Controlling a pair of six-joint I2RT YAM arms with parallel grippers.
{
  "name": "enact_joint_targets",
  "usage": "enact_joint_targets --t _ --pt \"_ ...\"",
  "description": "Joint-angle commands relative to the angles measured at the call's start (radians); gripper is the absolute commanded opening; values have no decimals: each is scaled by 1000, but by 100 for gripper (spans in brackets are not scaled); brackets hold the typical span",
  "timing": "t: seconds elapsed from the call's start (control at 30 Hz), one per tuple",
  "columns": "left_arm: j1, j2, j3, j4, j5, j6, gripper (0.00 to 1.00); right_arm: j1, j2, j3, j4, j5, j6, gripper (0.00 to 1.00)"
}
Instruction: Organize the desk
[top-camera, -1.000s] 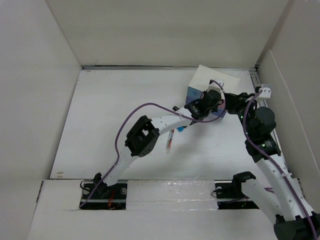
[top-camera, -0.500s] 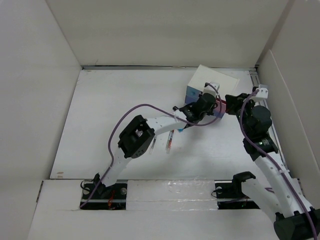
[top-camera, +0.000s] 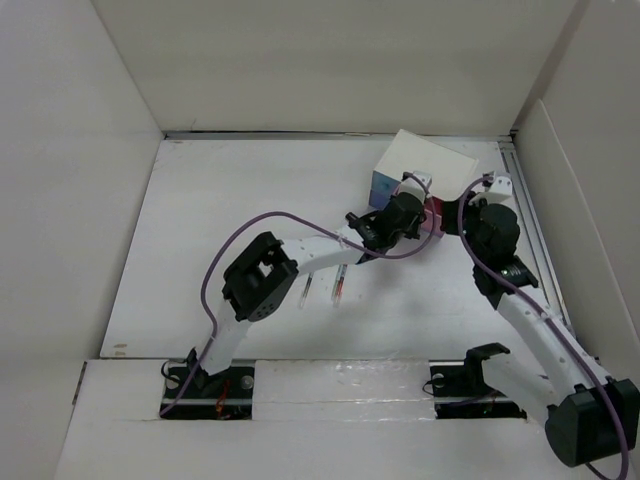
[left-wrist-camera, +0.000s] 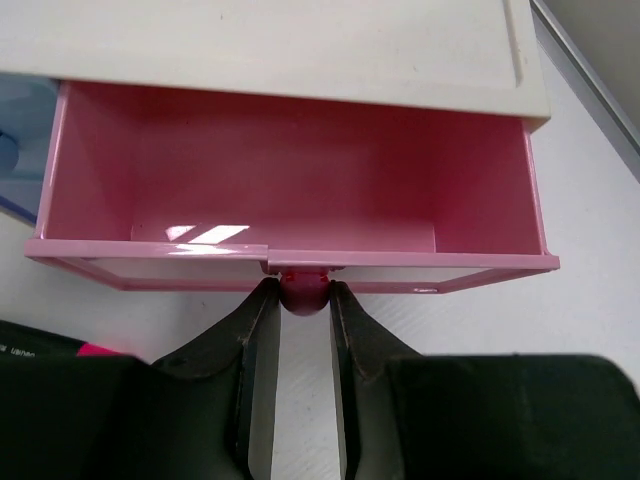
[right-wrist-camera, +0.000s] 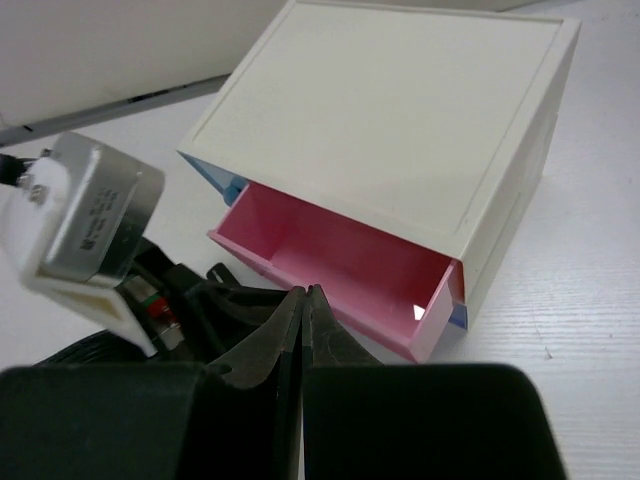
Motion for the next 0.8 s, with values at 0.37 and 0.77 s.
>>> enact_joint_targets --t 0.37,0.77 --pt "-7 -206 -193 92 9 -50 0 -90 254 81 80 -111 -16 0" --pt "-7 -247 -273 117 31 -61 0 -90 376 154 116 -96 -10 0"
